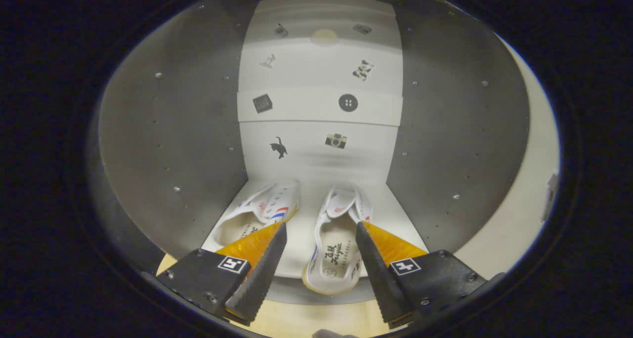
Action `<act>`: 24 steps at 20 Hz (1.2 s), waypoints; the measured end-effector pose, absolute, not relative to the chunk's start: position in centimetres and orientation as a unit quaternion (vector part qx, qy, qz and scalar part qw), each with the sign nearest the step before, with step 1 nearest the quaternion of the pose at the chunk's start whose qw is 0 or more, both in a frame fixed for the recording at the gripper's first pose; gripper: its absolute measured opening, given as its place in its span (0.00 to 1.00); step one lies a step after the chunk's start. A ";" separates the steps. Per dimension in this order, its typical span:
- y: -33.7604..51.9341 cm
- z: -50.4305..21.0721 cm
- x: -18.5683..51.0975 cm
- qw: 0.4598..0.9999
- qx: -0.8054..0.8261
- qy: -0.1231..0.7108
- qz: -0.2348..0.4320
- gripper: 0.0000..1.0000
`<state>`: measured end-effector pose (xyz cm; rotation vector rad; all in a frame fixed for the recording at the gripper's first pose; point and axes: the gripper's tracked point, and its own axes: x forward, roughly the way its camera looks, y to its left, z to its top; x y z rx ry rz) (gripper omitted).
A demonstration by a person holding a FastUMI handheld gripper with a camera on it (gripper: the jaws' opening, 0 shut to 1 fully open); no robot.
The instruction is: Open the shoe cabinet door, grab the shoes and put them into the shoe cabinet, then close the shoe cabinet door.
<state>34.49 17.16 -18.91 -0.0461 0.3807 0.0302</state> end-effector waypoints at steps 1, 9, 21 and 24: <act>17.2 -18.8 33.2 0.982 -0.020 0.186 0.018 0.92; 18.4 -17.9 20.8 0.988 0.000 0.144 0.056 0.95; 12.7 -10.9 2.0 0.993 0.020 0.081 0.078 0.99; 9.3 -9.0 -2.5 0.995 0.030 0.065 0.074 0.99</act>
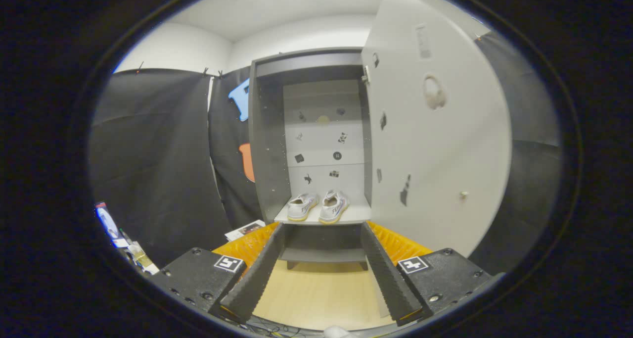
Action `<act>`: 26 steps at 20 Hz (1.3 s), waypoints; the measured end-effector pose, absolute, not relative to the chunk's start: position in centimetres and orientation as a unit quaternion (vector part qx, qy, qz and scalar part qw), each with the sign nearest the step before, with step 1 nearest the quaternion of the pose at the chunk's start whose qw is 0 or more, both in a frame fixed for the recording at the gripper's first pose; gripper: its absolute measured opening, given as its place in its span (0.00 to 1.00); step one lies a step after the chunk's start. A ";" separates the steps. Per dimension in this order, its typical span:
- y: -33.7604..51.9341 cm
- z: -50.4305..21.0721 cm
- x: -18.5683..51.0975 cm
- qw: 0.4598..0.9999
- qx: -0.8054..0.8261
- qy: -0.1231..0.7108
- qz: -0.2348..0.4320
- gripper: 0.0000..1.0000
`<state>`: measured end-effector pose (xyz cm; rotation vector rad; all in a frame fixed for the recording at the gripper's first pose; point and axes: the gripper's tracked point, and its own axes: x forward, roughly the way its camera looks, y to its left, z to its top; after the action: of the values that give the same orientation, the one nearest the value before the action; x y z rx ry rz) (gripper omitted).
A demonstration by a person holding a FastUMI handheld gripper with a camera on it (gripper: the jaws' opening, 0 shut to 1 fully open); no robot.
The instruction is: Open the shoe cabinet door, grab the shoes and put them into the shoe cabinet, then close the shoe cabinet door.
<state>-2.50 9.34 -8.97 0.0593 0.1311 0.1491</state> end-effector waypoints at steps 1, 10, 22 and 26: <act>7.9 -8.4 -4.0 0.995 0.028 0.061 0.071 0.99; -7.6 -5.1 -11.2 0.999 0.015 0.020 -0.021 0.99; -13.8 -8.1 -1.4 0.998 0.030 0.062 0.010 0.99; -12.4 -8.0 -0.6 0.997 0.020 0.062 0.036 0.99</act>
<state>-0.57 -12.44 -7.95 0.0407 0.1239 0.0717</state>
